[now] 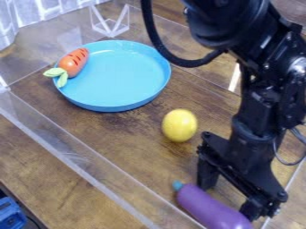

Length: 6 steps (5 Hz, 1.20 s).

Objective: Put the lemon on the blue tray

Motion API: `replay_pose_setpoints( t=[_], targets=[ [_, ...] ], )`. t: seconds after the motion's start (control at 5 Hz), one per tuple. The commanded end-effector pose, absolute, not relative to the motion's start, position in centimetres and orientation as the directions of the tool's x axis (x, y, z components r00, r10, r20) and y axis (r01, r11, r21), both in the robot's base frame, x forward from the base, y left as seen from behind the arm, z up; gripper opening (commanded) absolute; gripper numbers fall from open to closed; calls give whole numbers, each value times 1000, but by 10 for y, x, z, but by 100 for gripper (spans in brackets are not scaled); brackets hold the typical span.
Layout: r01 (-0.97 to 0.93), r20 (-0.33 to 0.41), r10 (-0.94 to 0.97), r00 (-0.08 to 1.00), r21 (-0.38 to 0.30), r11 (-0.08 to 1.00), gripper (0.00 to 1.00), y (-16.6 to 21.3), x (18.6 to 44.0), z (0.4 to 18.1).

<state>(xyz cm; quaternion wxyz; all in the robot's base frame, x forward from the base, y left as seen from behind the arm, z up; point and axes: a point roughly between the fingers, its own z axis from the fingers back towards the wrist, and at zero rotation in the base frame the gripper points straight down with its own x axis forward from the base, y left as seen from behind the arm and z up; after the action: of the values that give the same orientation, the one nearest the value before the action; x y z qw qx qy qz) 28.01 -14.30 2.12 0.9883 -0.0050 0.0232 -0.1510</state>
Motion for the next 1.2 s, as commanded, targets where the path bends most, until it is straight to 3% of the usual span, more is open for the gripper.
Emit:
replay_pose_setpoints(
  t=[0.0,0.2,1.0],
  targets=[
    [265,15,-265,964,-17,964,100,-152,291,41],
    [206,4,-206,979,-6,979,100,-144,292,46],
    [328,-26,-327,945,30,944,100,-103,302,49]
  ],
)
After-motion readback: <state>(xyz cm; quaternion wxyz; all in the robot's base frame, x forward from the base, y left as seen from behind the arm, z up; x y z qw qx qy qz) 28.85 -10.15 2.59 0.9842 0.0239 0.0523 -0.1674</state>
